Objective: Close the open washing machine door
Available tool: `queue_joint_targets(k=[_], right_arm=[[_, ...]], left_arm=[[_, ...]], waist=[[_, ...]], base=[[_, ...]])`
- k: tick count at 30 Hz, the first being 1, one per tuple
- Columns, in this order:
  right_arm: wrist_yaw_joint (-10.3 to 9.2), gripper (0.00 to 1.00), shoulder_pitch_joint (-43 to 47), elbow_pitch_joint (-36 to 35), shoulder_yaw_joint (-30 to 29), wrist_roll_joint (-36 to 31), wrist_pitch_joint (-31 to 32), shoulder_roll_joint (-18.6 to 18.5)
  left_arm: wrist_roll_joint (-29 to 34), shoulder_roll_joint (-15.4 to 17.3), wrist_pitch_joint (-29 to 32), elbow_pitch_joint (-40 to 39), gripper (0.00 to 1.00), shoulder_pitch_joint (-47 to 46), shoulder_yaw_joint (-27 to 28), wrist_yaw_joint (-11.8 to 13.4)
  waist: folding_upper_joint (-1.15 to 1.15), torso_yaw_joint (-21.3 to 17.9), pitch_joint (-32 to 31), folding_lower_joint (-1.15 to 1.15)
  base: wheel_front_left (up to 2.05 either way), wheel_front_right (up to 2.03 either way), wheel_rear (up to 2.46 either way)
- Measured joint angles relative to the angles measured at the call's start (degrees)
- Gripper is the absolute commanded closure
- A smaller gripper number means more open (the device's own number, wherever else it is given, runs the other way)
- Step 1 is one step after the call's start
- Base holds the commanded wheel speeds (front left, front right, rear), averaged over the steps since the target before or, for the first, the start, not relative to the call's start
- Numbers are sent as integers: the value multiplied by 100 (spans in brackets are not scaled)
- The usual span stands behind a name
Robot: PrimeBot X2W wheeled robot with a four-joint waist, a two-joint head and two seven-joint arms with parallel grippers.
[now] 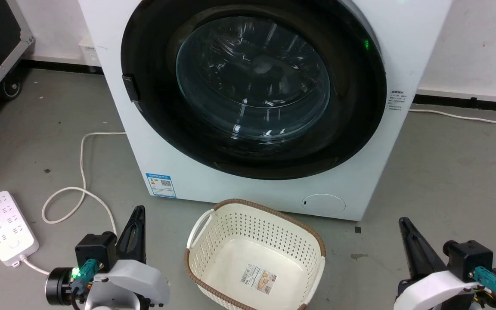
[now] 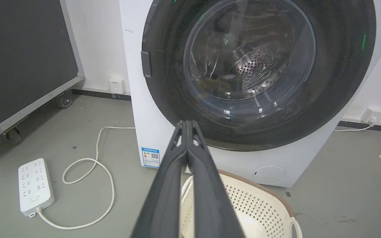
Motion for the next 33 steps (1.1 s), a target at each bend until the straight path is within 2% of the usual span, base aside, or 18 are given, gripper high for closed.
queue_joint_targets(k=[33], right_arm=[[0,100,-1,-255,10,-302,223,0]], left_arm=[[781,-309,324,-419,100,217,352,-151]], waist=[[0,156,78,0]], base=[[0,0,0]])
